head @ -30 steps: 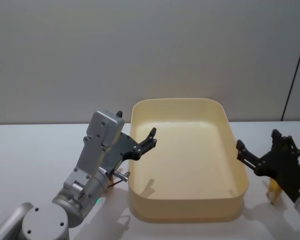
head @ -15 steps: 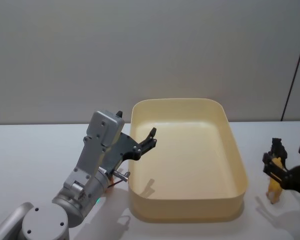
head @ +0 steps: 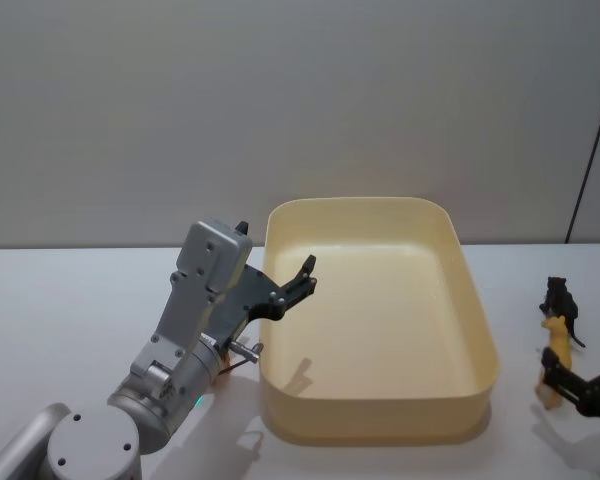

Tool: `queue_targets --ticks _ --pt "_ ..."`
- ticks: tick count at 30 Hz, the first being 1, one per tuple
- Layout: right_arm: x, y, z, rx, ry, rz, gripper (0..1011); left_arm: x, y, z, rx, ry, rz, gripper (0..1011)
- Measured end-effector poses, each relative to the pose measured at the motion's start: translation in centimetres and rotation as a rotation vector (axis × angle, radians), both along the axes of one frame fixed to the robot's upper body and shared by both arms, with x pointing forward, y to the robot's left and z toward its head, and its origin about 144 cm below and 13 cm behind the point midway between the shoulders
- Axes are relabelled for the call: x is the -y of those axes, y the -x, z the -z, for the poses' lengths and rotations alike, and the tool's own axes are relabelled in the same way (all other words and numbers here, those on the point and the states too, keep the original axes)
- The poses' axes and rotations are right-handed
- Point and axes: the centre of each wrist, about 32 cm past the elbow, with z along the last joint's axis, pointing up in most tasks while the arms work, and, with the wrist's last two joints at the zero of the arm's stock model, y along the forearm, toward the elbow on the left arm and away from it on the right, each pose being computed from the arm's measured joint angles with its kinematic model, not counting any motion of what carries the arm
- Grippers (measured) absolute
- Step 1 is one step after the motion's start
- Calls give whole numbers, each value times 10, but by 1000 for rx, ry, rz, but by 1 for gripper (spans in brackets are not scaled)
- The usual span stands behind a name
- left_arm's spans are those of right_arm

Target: Pick up the toy alternately with two hands and place it into the central storage box.

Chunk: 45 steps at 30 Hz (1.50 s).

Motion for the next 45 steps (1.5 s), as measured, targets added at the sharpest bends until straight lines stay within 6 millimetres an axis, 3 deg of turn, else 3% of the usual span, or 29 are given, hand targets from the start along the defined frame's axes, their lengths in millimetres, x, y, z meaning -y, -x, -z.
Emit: queue_targets --ticks 12,23,28,40,45 --pt "4 -10 16 -71 0 37 1001 0 0 0 0 0 0 1002" --pt "-4 -28 24 -80 3 5 976 0 0 0 0 0 0 1002" --pt "-7 -33 26 -80 4 -4 880 0 0 0 0 0 0 1002" --pt "-10 -39 28 -81 6 -16 505 0 0 0 0 0 0 1002" --pt "-11 -40 28 -81 6 -19 395 0 0 0 0 0 0 1002"
